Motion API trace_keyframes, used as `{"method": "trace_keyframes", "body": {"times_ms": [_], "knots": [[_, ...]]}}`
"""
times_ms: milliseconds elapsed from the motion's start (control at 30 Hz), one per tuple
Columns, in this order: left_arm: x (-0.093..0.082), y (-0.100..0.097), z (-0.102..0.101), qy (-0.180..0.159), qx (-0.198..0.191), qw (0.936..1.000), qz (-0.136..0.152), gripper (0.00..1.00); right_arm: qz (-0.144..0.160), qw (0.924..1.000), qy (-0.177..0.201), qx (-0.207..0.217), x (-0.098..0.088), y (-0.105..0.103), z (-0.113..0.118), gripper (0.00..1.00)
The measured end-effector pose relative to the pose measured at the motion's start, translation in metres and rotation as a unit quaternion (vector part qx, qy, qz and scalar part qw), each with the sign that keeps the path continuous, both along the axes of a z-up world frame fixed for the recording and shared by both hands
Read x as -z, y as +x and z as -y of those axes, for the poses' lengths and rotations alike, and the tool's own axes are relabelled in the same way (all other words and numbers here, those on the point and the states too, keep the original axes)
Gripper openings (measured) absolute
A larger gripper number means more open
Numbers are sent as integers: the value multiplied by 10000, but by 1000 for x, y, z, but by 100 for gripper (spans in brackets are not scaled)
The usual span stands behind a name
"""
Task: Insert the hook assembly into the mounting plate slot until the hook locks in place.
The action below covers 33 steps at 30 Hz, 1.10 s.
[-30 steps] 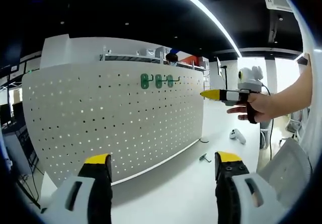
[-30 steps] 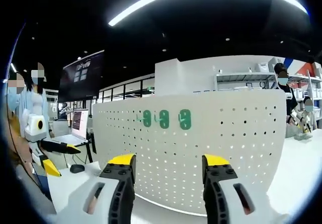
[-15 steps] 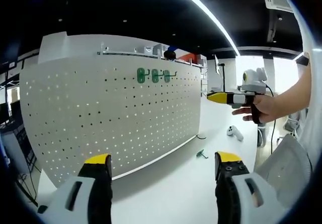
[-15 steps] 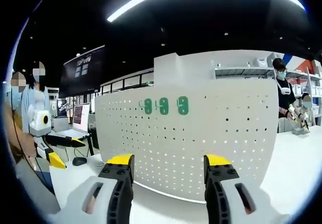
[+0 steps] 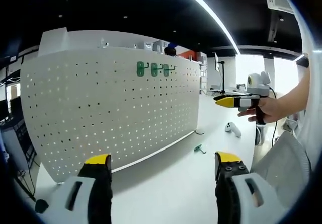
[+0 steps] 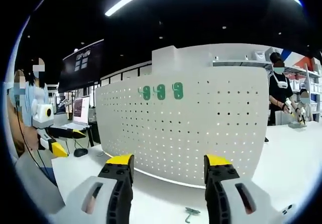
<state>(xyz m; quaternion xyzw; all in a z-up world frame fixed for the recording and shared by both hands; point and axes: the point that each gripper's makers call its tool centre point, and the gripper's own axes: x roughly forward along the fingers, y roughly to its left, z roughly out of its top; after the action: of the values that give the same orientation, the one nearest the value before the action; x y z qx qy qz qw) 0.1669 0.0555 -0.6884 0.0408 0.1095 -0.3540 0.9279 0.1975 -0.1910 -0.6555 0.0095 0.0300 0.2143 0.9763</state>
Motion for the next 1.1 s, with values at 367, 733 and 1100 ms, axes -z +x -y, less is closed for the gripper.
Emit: {"method": "trace_keyframes", "body": {"times_ms": [367, 733, 1100], "knots": [[8, -5, -2, 22, -3, 10000, -88, 86, -254, 9997, -41, 40, 21, -16, 4, 57], [19, -9, -6, 58, -19, 9998, -210, 86, -509, 9986, -156, 33, 39, -31, 10, 58], [28, -13, -10, 110, -29, 9994, -329, 86, -728, 9972, -126, 121, 56, -48, 17, 59]]}}
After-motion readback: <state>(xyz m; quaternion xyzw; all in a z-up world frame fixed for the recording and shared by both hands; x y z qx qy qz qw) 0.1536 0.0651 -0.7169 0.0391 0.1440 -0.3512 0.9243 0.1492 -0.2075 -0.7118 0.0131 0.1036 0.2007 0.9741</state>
